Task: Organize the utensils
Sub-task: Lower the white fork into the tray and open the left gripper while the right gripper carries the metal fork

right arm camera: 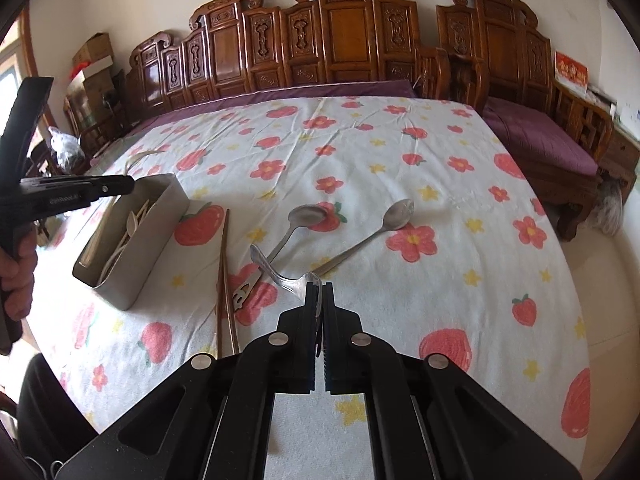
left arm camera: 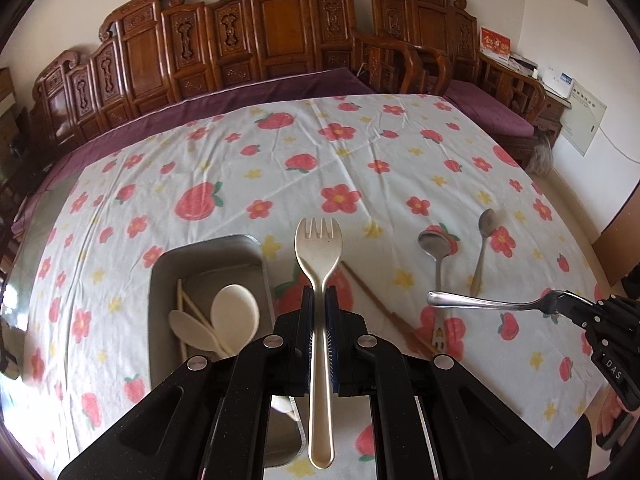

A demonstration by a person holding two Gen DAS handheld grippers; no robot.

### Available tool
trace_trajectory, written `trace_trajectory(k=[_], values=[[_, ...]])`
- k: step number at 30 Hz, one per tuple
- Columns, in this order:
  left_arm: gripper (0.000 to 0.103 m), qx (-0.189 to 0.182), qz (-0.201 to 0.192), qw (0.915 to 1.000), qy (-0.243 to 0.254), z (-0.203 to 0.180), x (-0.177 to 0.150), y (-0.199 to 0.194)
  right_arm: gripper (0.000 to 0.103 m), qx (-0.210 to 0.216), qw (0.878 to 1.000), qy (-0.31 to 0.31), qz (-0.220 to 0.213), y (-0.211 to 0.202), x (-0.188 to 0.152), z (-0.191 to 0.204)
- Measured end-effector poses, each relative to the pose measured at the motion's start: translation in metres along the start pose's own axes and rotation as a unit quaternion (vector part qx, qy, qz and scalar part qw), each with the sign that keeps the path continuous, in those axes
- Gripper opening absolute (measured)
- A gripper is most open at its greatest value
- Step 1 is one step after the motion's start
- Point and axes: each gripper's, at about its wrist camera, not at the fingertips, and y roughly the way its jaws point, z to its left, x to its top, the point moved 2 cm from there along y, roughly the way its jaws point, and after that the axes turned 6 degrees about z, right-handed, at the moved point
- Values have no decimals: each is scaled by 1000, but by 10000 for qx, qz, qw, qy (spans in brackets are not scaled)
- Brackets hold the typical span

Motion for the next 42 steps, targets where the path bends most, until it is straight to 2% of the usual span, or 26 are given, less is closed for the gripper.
trace_trajectory(k=[10, 18, 21, 22, 24, 36, 38, 42], values=[[5, 207, 81, 9992, -333, 52, -9, 7, 3, 107, 9996, -123, -213, -12, 19, 30], [6, 245, 275, 9979, -532, 79, -13, 23, 3, 203, 9985, -419, -299, -10, 46, 81], [10, 198, 306, 9975, -598, 86, -17, 27, 3, 232, 9982, -470, -298, -6, 53, 96], [16, 182, 295, 9975, -614, 89, -19, 26, 3, 232, 9981, -493, -294, -5, 55, 100], [20, 142, 248, 9976, -629, 93, -22, 23, 3, 215, 9978, -561, -285, -2, 60, 110], [22, 164, -128, 9986, -477, 124, -54, -21, 3, 81, 9942, -1038, -283, 15, 79, 170], [26, 154, -197, 9985, -492, 131, -61, -29, 3, -34, 9927, -1179, -268, 21, 82, 183], [26, 102, -309, 9974, -645, 145, -76, -39, 3, -302, 9894, -1405, -217, 36, 89, 203]])
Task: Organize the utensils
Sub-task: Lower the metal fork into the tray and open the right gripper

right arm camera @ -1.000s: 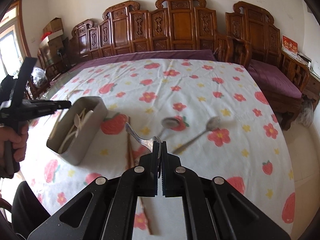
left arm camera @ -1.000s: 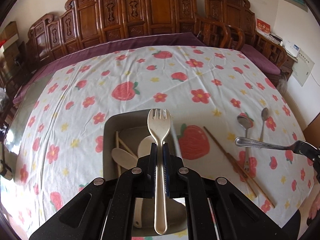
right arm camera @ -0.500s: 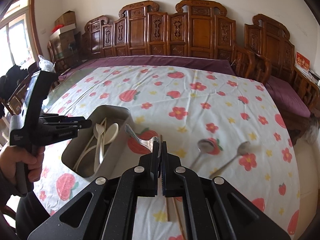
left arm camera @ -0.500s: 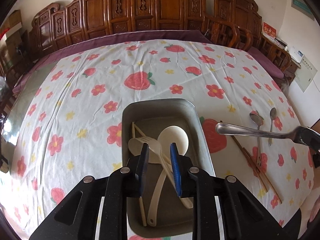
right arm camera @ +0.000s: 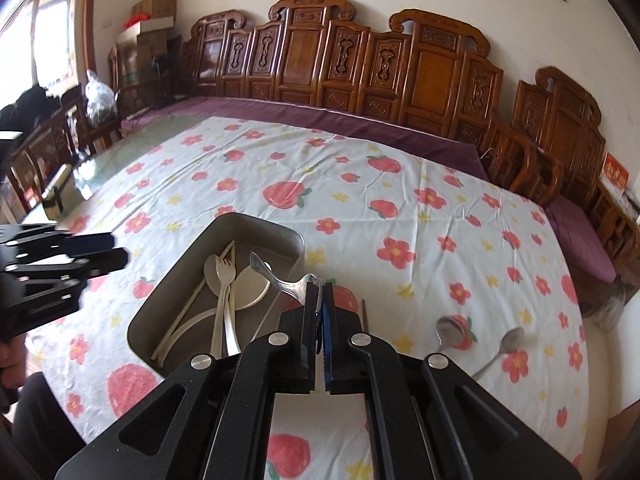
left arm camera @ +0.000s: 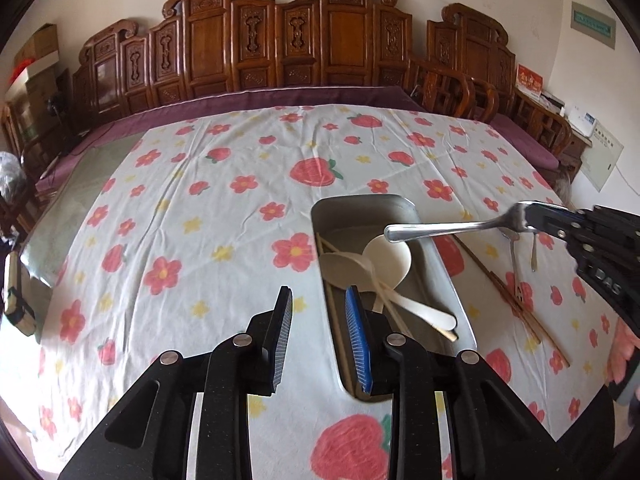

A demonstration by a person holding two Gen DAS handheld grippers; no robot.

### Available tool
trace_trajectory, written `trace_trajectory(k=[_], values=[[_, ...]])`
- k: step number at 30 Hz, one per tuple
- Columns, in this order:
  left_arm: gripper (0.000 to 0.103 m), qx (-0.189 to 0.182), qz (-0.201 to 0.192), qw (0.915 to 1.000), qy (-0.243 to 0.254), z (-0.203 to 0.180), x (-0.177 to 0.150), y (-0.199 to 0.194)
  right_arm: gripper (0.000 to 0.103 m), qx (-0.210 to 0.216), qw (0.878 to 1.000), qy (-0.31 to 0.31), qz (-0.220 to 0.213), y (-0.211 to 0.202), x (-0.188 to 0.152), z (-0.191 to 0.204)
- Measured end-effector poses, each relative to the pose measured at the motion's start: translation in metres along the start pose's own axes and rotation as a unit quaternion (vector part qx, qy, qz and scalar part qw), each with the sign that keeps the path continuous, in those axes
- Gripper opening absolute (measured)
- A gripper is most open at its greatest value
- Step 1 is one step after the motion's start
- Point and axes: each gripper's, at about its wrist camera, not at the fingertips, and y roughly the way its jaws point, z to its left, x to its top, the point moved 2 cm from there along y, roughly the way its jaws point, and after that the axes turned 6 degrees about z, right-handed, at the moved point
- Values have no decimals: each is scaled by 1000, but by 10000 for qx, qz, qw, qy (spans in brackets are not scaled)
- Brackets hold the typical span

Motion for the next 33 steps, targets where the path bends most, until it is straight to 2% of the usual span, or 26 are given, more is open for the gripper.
trace_trajectory(k=[11, 17, 22, 27, 33], values=[[26, -91, -46, 9999, -121, 17, -18, -10, 3, -749, 9956, -532, 190, 33, 25, 44], [26, -118, -155, 9998, -79, 15, -20, -20, 3, -868, 9936, -680, 251, 37, 19, 60], [27, -144, -302, 9994, -47, 11, -20, -27, 3, -617, 9959, -580, 320, 31, 15, 65], [27, -177, -301, 9994, 15, 9, -22, -28, 4, -287, 9980, -400, 399, 24, 11, 72], [27, -217, -303, 9993, 16, 10, -23, -29, 6, -108, 9987, -211, 446, 19, 4, 79]])
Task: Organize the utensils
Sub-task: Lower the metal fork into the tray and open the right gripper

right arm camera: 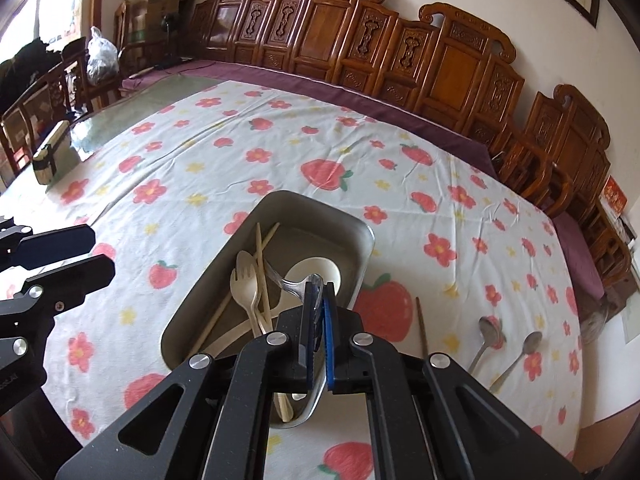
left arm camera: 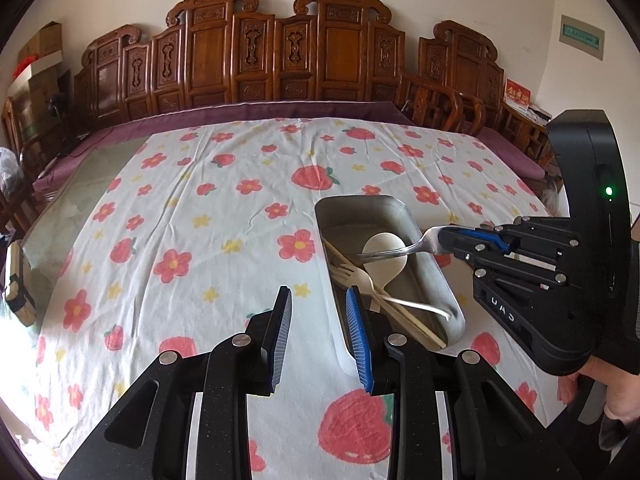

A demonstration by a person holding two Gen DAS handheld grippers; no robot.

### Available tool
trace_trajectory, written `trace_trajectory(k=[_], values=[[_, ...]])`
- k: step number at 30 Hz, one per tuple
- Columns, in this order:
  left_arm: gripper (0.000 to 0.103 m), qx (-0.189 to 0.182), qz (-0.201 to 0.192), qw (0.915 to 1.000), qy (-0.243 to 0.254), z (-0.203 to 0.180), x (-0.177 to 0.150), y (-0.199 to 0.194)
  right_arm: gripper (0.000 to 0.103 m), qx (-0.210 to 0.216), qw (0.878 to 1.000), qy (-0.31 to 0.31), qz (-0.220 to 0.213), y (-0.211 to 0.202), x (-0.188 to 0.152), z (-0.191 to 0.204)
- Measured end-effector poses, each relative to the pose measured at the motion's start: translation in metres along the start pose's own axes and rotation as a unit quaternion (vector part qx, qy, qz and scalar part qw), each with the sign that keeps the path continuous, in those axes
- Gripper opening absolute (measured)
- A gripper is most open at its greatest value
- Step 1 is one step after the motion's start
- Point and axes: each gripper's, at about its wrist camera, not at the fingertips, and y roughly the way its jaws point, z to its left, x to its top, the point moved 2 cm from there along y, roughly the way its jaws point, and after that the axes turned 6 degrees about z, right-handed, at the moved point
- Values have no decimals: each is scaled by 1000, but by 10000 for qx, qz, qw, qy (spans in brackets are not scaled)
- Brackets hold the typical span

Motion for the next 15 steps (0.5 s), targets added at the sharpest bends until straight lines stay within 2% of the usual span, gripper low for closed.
trace_trajectory(k=[5, 9, 12, 15], values=[[27, -5, 15, 10000, -4, 1, -1, 0, 15, 487, 9985, 198, 122, 0, -7, 8], [27, 8, 41, 10000, -47, 4, -1, 2, 23, 1088, 9928, 358, 362, 10, -11, 14], [27, 29, 27, 10000, -77, 6, -1, 1, 24, 1364, 9890, 455, 347, 10, -12, 12], [27, 33, 14, 10000, -88, 7, -1, 1, 35, 1561, 9862, 477, 266, 4, -11, 10]])
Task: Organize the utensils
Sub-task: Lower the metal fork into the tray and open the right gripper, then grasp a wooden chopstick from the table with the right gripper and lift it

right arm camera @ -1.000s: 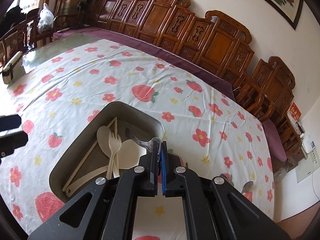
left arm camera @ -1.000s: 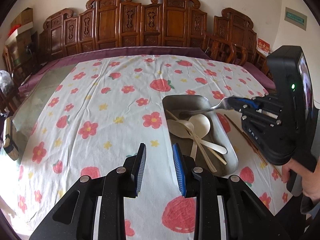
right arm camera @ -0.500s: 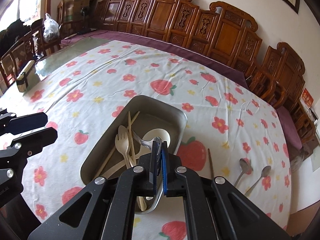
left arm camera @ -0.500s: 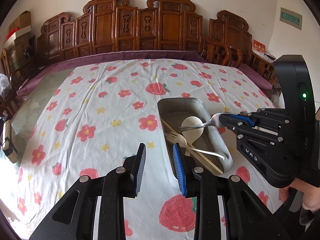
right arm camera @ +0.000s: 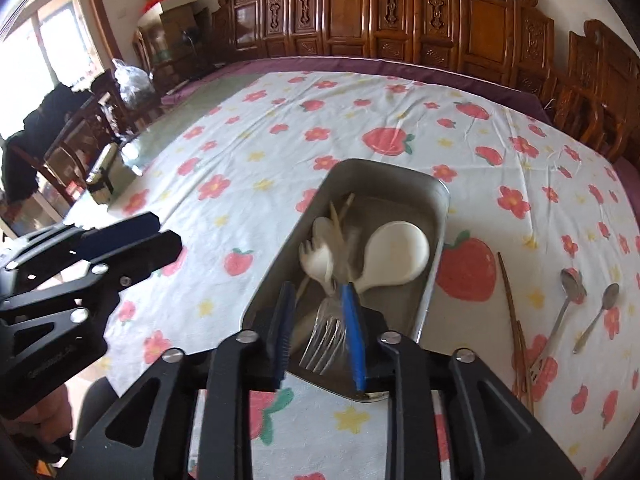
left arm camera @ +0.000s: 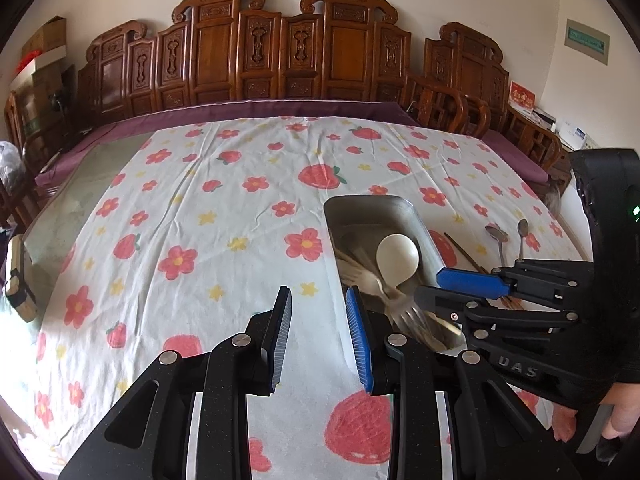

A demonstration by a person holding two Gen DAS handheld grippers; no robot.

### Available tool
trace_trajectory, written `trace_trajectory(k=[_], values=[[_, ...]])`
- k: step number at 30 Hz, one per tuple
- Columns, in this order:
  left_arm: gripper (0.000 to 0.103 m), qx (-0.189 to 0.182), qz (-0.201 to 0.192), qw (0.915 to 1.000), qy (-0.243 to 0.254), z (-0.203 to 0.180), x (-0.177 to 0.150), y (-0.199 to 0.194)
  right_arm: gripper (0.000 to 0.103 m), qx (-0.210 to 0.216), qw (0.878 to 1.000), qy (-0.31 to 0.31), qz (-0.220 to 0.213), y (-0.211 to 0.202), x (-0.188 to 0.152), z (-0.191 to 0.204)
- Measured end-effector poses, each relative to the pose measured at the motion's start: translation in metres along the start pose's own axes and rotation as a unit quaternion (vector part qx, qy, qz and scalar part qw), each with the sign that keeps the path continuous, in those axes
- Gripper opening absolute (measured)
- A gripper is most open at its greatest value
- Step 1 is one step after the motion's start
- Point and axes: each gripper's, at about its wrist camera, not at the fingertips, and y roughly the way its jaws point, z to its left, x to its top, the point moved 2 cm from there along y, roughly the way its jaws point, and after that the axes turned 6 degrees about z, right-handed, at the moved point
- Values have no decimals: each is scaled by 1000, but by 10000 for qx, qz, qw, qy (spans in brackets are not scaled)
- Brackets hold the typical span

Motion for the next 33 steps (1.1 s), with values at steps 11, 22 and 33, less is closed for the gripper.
trace_trajectory(k=[11, 22, 33], values=[[28, -56, -8, 9999, 144, -15, -3, -2, 35, -315, 9991, 71, -270, -38, -22, -43], [56, -223, -37, 9981, 578, -74, -18, -7, 28, -913, 9945, 505, -82, -71, -110, -160], [57, -429, 320, 9958, 749, -138, -43, 16, 16, -821, 9955, 225, 406, -35, -149, -174]])
